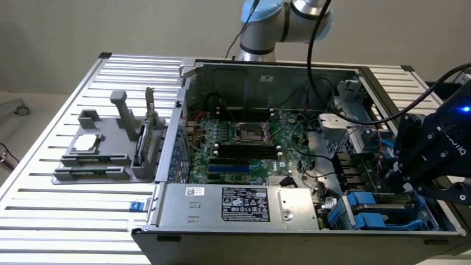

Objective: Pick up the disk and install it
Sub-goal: 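Insert the first disk wire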

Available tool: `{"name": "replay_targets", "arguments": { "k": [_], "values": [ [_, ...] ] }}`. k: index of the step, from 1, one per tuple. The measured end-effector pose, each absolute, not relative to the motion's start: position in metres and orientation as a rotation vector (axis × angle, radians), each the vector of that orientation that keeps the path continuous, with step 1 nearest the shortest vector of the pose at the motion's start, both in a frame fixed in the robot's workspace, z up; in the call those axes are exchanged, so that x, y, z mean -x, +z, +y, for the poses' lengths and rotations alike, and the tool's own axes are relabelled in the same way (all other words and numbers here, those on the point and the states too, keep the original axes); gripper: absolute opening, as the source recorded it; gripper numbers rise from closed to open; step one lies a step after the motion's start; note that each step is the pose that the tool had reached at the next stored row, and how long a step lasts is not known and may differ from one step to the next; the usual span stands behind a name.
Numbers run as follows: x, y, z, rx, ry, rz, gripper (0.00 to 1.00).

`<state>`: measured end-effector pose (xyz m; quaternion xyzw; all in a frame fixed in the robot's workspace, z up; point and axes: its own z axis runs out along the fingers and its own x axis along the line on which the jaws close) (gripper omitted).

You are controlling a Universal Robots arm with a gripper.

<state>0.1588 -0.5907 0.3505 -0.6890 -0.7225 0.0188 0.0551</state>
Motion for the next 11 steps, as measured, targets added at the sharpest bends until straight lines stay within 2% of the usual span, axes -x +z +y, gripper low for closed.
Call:
{"name": "replay_targets", "arguments": {
  "k": [11],
  "values": [
    [-0.1599, 0.3485, -0.5907, 2.212, 0.080, -2.095, 0.16]
  ]
}}
